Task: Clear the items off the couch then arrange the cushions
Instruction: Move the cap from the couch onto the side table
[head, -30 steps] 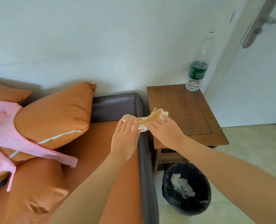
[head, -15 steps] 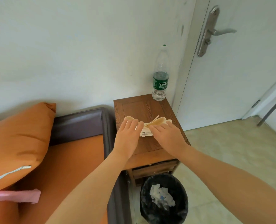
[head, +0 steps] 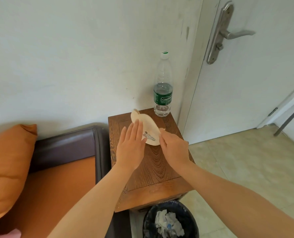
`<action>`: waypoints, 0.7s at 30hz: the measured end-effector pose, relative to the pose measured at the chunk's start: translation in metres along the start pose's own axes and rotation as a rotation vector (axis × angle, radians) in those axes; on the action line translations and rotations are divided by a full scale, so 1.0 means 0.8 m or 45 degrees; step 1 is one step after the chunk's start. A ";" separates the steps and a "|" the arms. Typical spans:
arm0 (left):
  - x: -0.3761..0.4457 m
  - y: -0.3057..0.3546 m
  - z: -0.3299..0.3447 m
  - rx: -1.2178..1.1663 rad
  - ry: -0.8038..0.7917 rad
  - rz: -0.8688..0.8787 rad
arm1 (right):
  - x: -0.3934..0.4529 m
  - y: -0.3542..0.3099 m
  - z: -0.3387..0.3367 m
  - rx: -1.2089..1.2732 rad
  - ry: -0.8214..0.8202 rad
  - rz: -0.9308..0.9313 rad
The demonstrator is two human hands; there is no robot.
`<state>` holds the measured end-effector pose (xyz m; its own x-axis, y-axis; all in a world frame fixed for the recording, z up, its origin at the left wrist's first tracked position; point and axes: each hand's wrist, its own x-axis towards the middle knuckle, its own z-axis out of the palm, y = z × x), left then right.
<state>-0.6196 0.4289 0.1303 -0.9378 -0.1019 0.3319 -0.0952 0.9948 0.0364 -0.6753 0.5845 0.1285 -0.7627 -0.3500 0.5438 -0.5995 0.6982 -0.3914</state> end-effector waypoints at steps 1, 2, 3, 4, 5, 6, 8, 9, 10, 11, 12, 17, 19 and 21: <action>0.003 0.001 0.005 0.019 -0.039 -0.005 | 0.002 0.005 0.004 0.101 -0.037 0.129; 0.006 0.005 0.011 0.034 -0.077 -0.006 | 0.004 0.010 0.008 0.200 -0.083 0.234; 0.007 0.008 0.015 0.045 -0.105 -0.002 | 0.004 0.013 0.011 0.291 -0.104 0.309; 0.008 0.011 0.018 0.055 -0.118 0.003 | 0.002 0.015 0.013 0.389 -0.087 0.367; 0.011 0.016 0.023 0.066 -0.132 -0.002 | 0.002 0.017 0.015 0.495 -0.060 0.435; 0.014 0.022 0.027 0.070 -0.147 -0.015 | -0.001 0.020 0.017 0.595 -0.028 0.521; 0.017 0.034 0.039 0.071 -0.170 -0.042 | -0.009 0.029 0.024 0.736 0.027 0.716; 0.017 0.039 0.046 0.086 -0.189 -0.057 | -0.015 0.034 0.026 0.779 0.035 0.808; 0.017 0.046 0.052 0.095 -0.221 -0.075 | -0.020 0.039 0.027 0.818 0.035 0.893; 0.016 0.052 0.059 0.098 -0.244 -0.085 | -0.024 0.045 0.029 0.852 0.035 0.978; 0.014 0.058 0.065 0.093 -0.261 -0.081 | -0.029 0.051 0.029 0.886 0.035 1.063; 0.004 0.081 0.093 0.073 -0.377 -0.034 | -0.056 0.081 0.046 1.020 -0.148 1.391; 0.001 0.092 0.101 0.057 -0.445 -0.050 | -0.060 0.089 0.050 0.953 -0.253 1.401; -0.004 0.099 0.113 0.063 -0.536 -0.040 | -0.064 0.095 0.050 0.812 -0.357 1.318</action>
<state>-0.6540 0.5085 0.0472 -0.9877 -0.1325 -0.0833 -0.1323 0.9912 -0.0081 -0.6917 0.6307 0.0412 -0.9247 0.0069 -0.3806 0.3619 0.3252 -0.8736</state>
